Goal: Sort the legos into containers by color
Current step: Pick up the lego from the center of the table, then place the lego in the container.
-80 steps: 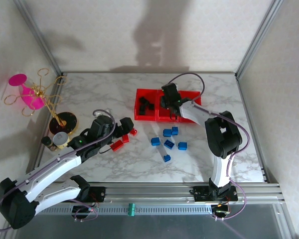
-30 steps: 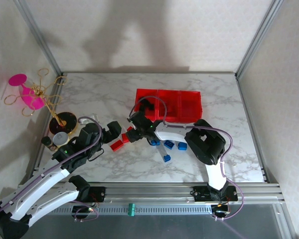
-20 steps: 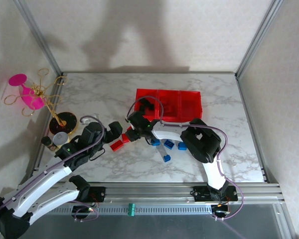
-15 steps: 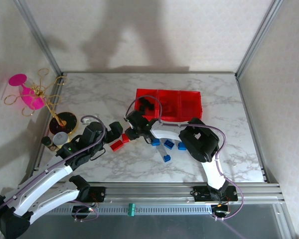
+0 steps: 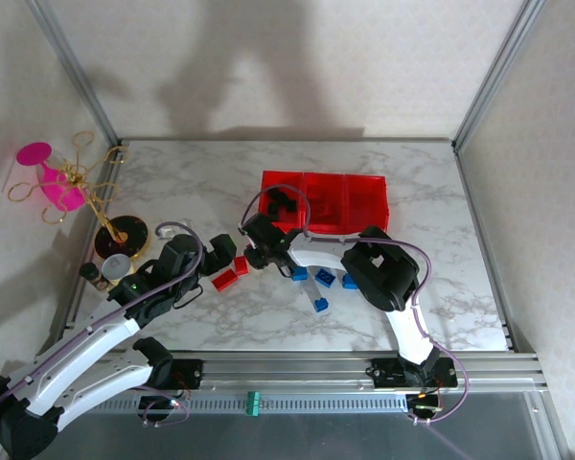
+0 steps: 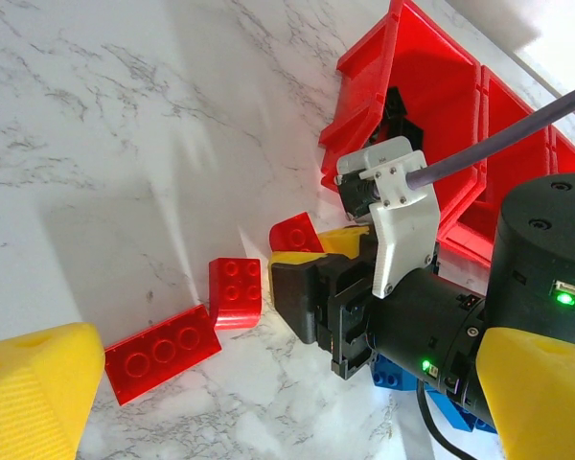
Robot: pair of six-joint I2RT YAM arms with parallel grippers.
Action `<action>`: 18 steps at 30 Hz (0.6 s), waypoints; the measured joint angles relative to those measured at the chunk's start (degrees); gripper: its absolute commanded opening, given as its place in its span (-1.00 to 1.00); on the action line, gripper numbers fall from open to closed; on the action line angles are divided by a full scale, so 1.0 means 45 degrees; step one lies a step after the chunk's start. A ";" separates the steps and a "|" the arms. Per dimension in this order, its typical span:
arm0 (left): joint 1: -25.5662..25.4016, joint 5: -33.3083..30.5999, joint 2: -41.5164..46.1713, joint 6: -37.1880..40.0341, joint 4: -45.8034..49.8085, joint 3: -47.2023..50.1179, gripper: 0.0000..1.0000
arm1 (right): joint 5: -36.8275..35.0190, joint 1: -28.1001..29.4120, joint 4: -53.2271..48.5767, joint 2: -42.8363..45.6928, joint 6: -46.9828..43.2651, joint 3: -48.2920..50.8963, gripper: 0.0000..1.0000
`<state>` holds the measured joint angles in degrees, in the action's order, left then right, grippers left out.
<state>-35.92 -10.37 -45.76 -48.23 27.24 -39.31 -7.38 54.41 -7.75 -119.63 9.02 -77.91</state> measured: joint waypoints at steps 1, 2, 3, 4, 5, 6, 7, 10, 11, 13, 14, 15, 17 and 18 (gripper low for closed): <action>0.0000 0.0000 0.0000 0.0000 0.0000 0.0000 0.99 | 0.0024 0.0000 -0.0005 0.0058 0.0068 0.0044 -0.44; 0.0000 0.0005 0.0000 -0.0005 0.0000 0.0000 0.99 | 0.0034 0.0000 -0.0005 0.0199 0.0185 0.0165 -0.45; 0.0000 0.0010 0.0005 -0.0005 0.0000 -0.0005 0.99 | 0.0034 0.0000 0.0005 0.0384 0.0282 0.0335 -0.44; 0.0000 0.0015 0.0015 -0.0005 -0.0005 -0.0005 0.99 | 0.0039 0.0000 0.0000 0.0646 0.0393 0.0539 -0.45; 0.0000 0.0015 0.0029 0.0000 -0.0015 -0.0005 0.99 | 0.0034 -0.0005 -0.0039 0.0967 0.0529 0.0767 -0.44; 0.0000 0.0024 0.0053 0.0000 -0.0039 -0.0005 0.99 | 0.0039 -0.0019 -0.0049 0.1307 0.0665 0.0976 -0.45; 0.0000 0.0053 0.0087 0.0000 -0.0073 -0.0005 0.99 | 0.0034 -0.0039 -0.0058 0.1608 0.0811 0.1122 -0.45; 0.0000 0.0112 0.0146 0.0000 -0.0282 -0.0005 0.99 | 0.0019 -0.0209 -0.0141 0.2657 0.1258 0.1501 -0.45; 0.0000 0.0165 0.0146 0.0005 -0.0403 -0.0005 0.99 | 0.0005 -0.0316 -0.0141 0.3026 0.1423 0.1622 -0.45; 0.0000 0.0340 0.0131 0.0019 -0.0646 -0.0005 0.99 | -0.0015 -0.0568 -0.0141 0.3696 0.1695 0.1885 -0.45; 0.0000 0.0437 0.0078 0.0039 -0.0806 -0.0010 0.99 | -0.0015 -0.0733 -0.0151 0.4027 0.1865 0.2016 -0.45; 0.0000 0.0529 0.0000 0.0044 -0.0952 -0.0024 0.99 | -0.0024 -0.0918 -0.0180 0.4294 0.1991 0.2113 -0.46; -0.0005 0.0704 -0.0228 0.0049 -0.1209 -0.0049 0.99 | -0.0117 -0.1292 -0.0257 0.4697 0.2205 0.2205 -0.46; -0.0019 0.0772 -0.0384 0.0058 -0.1336 -0.0058 0.99 | -0.0185 -0.1511 -0.0301 0.4847 0.2259 0.2225 -0.45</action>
<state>-36.01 -6.90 -47.48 -47.97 21.23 -39.57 -8.21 47.62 -9.10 -97.82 19.18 -67.90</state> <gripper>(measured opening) 0.995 0.329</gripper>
